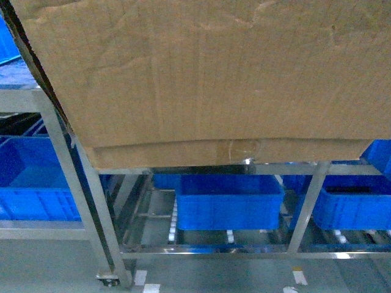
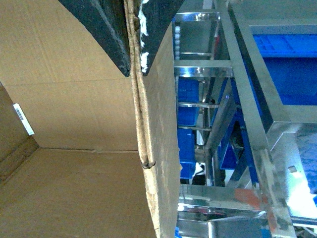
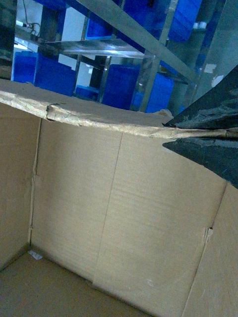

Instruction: Sort boxes to right shelf from conveyor

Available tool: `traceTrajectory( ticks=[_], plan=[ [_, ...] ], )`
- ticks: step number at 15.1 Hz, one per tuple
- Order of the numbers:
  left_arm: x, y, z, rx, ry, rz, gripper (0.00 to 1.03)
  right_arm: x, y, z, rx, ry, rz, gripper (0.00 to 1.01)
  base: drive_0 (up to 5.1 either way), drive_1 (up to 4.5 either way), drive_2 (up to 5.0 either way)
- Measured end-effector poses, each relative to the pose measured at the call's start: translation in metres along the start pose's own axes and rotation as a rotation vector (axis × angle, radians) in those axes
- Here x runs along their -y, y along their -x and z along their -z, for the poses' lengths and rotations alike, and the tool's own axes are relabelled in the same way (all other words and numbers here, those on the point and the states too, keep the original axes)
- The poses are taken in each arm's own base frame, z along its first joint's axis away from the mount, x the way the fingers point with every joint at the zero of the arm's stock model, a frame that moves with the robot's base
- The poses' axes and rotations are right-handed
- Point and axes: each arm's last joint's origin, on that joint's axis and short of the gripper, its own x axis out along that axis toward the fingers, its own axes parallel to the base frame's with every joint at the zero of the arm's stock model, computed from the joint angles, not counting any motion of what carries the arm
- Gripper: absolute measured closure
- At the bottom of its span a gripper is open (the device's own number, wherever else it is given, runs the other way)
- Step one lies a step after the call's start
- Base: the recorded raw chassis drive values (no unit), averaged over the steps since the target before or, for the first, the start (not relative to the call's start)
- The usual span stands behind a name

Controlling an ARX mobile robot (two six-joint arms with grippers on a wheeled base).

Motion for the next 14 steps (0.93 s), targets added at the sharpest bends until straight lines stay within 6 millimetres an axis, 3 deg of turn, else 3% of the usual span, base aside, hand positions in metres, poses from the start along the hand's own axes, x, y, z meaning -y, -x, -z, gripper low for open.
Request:
traceTrajectory(
  ticks=[14],
  plan=[
    [-0.0006, 0.0001, -0.0001, -0.001, 0.0, -0.003, 1.01, 0.0, 0.0001, 0.0001, -0.001, -0.001, 0.0, 0.99, 0.0, 0.0, 0.0]
  ],
)
